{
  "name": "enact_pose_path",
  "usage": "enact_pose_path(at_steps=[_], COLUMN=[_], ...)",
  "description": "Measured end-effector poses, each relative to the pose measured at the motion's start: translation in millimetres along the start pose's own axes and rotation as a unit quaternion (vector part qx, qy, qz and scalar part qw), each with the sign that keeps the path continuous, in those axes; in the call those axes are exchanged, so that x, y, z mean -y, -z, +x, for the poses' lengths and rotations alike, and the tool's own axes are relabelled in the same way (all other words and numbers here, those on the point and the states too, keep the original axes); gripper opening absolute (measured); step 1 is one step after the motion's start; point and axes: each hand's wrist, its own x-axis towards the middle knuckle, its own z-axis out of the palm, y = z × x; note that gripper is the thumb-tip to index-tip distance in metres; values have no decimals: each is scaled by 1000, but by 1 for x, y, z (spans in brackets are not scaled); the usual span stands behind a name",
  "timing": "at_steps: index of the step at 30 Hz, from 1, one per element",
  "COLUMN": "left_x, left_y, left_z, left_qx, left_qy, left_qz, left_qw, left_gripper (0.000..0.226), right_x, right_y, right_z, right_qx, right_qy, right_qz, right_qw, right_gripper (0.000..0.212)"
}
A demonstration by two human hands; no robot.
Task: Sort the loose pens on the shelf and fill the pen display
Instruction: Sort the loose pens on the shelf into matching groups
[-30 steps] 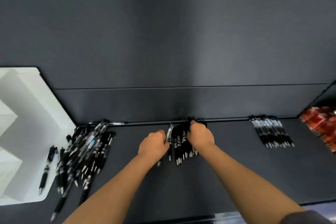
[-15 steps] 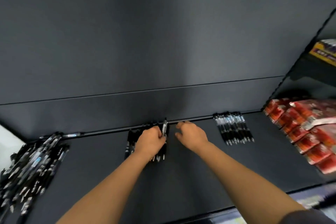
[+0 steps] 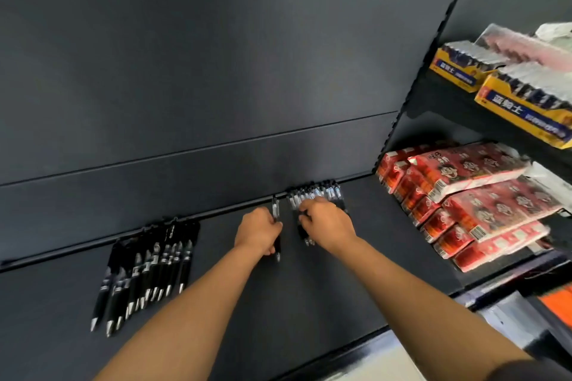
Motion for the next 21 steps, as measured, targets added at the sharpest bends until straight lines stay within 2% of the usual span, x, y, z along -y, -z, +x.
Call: enact_pose_path(at_steps=[8,12,15,21], left_x=[-24,-29,-26,-24], left_y=[-36,-45,-47,-40], left_z=[29,33,33,29], left_qx=[24,17,17,10], left_qy=[10,5,10,-24], left_qz=[-32,-41,-32,97], left_qw=[999,999,999,995], left_gripper=[21,11,16,10], right_x=[-30,-40,-43,-41], right_y=[5,4,3,1], right_z=[14,20,23,28], right_qx=[-5,-2,1,-4], right_qy=[-25,-23,-21,-8], right_qz=[19,13,15,-3], right_qw=[1000,1000,1000,1000], right_gripper=[27,27,26,24])
